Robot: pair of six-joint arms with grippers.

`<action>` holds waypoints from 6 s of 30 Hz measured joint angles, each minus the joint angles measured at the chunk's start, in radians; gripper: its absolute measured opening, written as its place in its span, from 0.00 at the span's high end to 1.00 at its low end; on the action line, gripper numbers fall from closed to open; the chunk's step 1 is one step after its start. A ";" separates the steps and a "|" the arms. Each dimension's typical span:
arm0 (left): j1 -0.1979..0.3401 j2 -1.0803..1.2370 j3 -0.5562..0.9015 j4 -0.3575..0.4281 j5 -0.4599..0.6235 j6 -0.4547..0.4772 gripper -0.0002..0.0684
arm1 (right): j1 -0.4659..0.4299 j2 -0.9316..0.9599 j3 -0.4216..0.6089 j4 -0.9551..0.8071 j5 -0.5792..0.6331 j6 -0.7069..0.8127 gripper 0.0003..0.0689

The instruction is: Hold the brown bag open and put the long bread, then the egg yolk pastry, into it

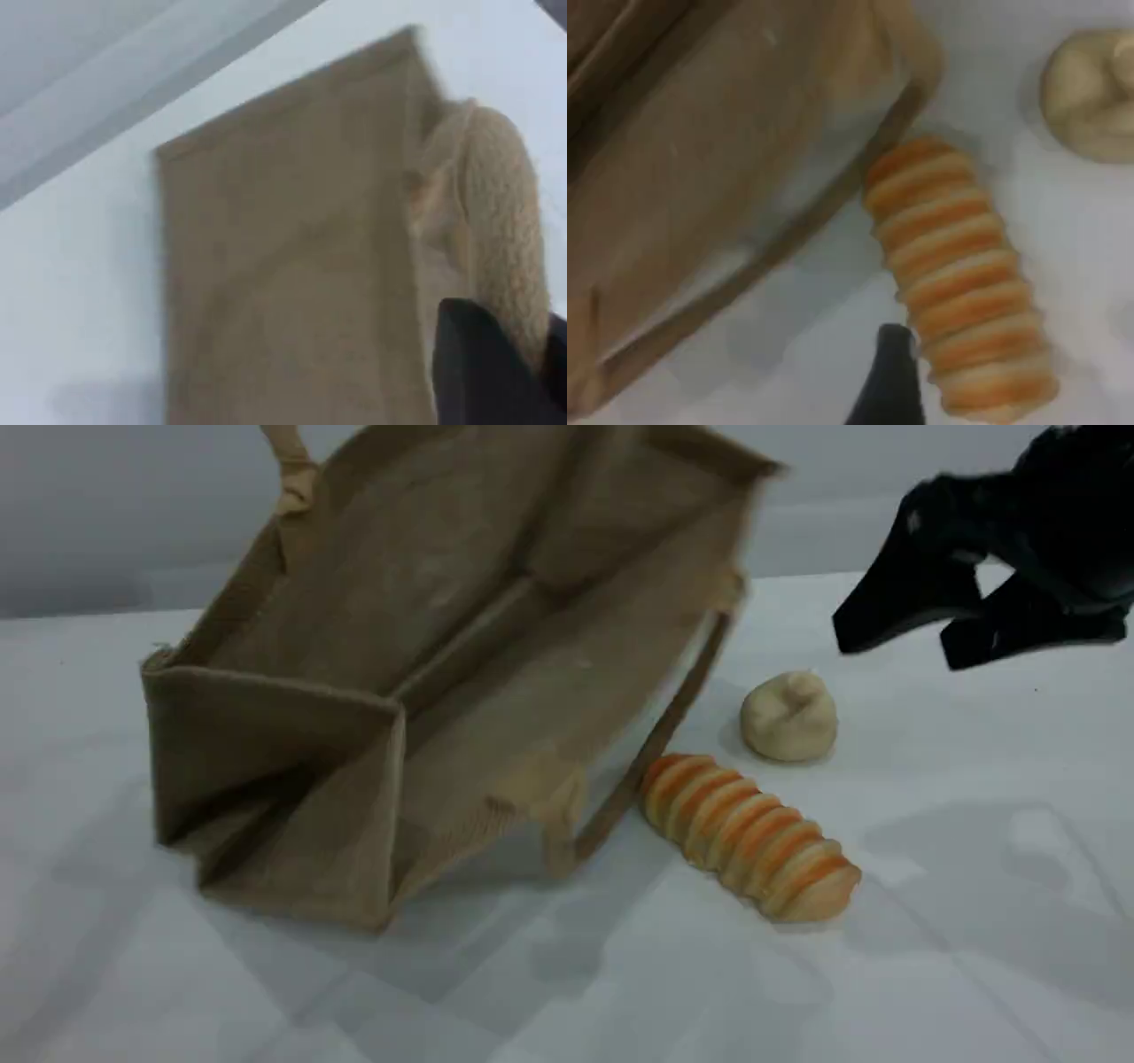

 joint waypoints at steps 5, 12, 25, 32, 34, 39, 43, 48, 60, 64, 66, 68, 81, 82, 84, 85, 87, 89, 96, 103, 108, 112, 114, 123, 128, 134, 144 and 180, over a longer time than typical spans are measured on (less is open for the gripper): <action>0.000 0.000 0.000 0.021 0.000 -0.001 0.87 | 0.000 0.065 0.000 0.116 0.005 -0.132 0.17; 0.000 0.000 0.001 0.024 0.000 -0.002 0.87 | 0.079 0.176 0.000 0.246 -0.021 -0.318 0.17; 0.000 0.001 0.001 0.023 -0.001 -0.003 0.87 | 0.139 0.300 0.000 0.428 -0.194 -0.536 0.17; 0.000 0.001 0.001 0.023 -0.001 -0.003 0.87 | 0.139 0.368 -0.028 0.596 -0.187 -0.603 0.17; 0.000 0.001 0.001 0.023 -0.002 -0.003 0.87 | 0.139 0.385 -0.045 0.602 -0.164 -0.602 0.17; 0.000 0.001 0.001 0.023 -0.002 -0.003 0.87 | 0.139 0.427 -0.053 0.600 -0.129 -0.602 0.17; 0.000 0.001 0.001 0.023 -0.002 -0.003 0.87 | 0.139 0.451 -0.053 0.601 -0.120 -0.602 0.23; 0.000 0.001 0.001 0.023 -0.002 -0.003 0.87 | 0.139 0.456 -0.058 0.600 -0.118 -0.601 0.54; 0.000 0.001 0.001 0.020 -0.001 -0.005 0.87 | 0.139 0.250 0.013 0.599 -0.343 -0.600 0.83; 0.000 0.001 0.001 0.007 -0.001 -0.007 0.87 | 0.139 0.104 0.064 0.602 -0.496 -0.601 0.84; 0.000 0.001 0.001 0.007 -0.001 -0.007 0.87 | 0.139 0.025 0.066 0.602 -0.548 -0.601 0.85; 0.000 0.001 0.001 0.007 -0.001 -0.007 0.87 | 0.139 -0.048 0.066 0.602 -0.557 -0.601 0.85; -0.077 0.001 0.001 0.003 -0.001 0.008 0.87 | 0.181 -0.187 0.065 0.578 0.011 -0.558 0.86; -0.078 0.001 0.001 0.005 -0.001 0.008 0.87 | 0.198 -0.183 0.064 0.561 0.047 -0.545 0.86; -0.078 0.001 0.001 0.006 -0.001 0.008 0.87 | 0.241 -0.172 0.064 0.536 0.102 -0.526 0.86; -0.078 0.001 0.001 0.006 -0.001 0.008 0.87 | 0.260 -0.165 0.064 0.540 0.119 -0.527 0.86; -0.078 0.001 0.001 0.000 -0.001 0.008 0.87 | 0.305 -0.150 0.064 0.547 0.133 -0.527 0.86; -0.078 0.001 0.001 -0.002 -0.001 0.008 0.87 | 0.341 -0.127 0.061 0.547 0.116 -0.527 0.86; -0.078 0.001 0.001 -0.023 -0.002 0.008 0.87 | 0.401 -0.003 0.003 0.577 -0.027 -0.527 0.86; -0.078 0.001 0.001 -0.023 -0.002 0.008 0.87 | 0.401 0.108 -0.107 0.577 -0.097 -0.527 0.87; -0.102 0.001 0.001 -0.016 -0.003 0.008 0.87 | 0.401 0.178 -0.187 0.577 -0.153 -0.527 0.87; -0.109 0.001 0.001 -0.019 -0.001 0.020 0.87 | 0.401 0.219 -0.228 0.542 -0.143 -0.527 0.87; -0.108 0.001 0.001 -0.018 -0.004 0.020 0.87 | 0.401 0.221 -0.230 0.520 -0.143 -0.527 0.84; -0.108 0.001 0.001 -0.019 -0.001 0.020 0.87 | 0.398 0.201 -0.230 0.522 -0.153 -0.561 0.26; -0.108 0.001 0.001 -0.020 -0.001 0.020 0.87 | 0.398 0.128 -0.230 0.468 -0.222 -0.561 0.14; -0.108 0.001 0.000 -0.020 -0.001 0.020 0.87 | 0.393 0.011 -0.205 0.445 -0.452 -0.573 0.14; -0.107 0.001 -0.001 -0.015 0.000 0.020 0.87 | 0.177 0.009 -0.155 0.603 -0.679 -0.602 0.15; -0.107 0.001 -0.002 -0.017 -0.001 -0.031 0.87 | -0.039 0.588 -0.393 0.598 -0.097 -0.601 0.15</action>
